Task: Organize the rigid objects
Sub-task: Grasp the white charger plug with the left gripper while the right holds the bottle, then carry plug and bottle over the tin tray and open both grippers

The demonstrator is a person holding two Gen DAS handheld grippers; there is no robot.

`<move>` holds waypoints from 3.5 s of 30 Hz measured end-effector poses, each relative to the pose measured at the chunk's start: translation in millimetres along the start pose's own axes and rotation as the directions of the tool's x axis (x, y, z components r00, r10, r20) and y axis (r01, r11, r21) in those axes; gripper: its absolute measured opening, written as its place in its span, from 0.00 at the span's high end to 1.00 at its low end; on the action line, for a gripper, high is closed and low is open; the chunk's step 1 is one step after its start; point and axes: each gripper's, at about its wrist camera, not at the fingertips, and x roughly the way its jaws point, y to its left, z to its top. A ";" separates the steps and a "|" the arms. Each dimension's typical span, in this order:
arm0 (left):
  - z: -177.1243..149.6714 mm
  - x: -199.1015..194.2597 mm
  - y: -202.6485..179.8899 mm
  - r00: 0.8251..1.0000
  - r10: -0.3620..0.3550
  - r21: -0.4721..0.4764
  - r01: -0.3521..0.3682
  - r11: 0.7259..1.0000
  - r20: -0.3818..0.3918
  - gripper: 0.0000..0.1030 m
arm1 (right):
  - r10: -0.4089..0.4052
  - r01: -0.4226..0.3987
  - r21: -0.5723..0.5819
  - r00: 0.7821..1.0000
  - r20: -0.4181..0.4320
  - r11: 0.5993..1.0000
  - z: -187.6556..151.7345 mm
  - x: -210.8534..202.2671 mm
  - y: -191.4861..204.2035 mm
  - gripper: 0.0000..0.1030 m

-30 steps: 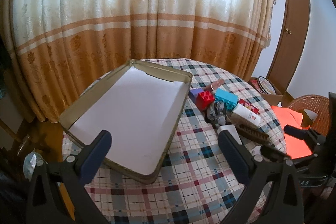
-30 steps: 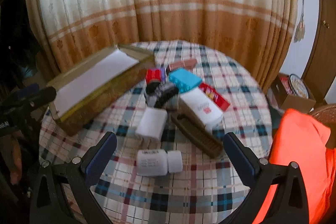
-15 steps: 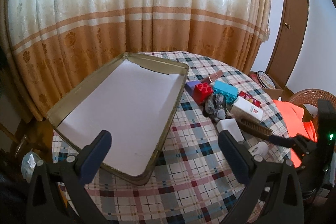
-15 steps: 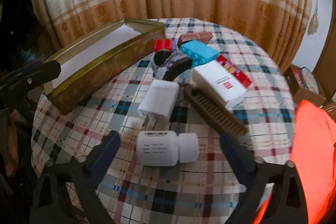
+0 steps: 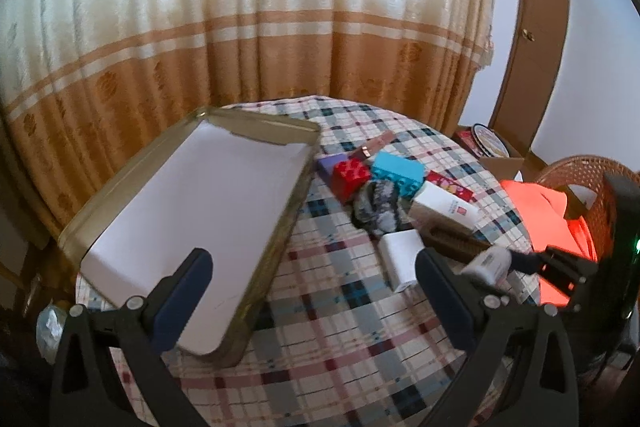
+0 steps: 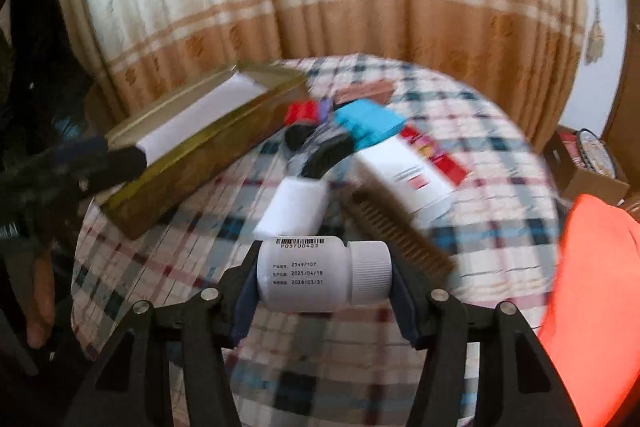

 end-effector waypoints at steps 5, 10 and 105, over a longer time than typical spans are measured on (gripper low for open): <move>4.4 16.5 -21.3 1.000 -0.003 0.038 0.004 0.999 -0.022 0.01 | -0.038 0.037 0.044 0.999 0.018 0.998 7.9 -5.2 -22.9 0.42; 5.3 41.1 -42.3 0.997 -0.015 0.060 0.020 0.998 -0.076 0.02 | -0.066 0.064 0.072 0.997 0.030 0.995 10.5 -10.5 -39.6 0.42; 14.4 42.1 150.8 0.971 0.209 -0.177 -0.228 0.958 -0.117 0.62 | 0.149 -0.165 -0.363 0.986 -0.073 0.917 126.5 109.6 136.6 0.42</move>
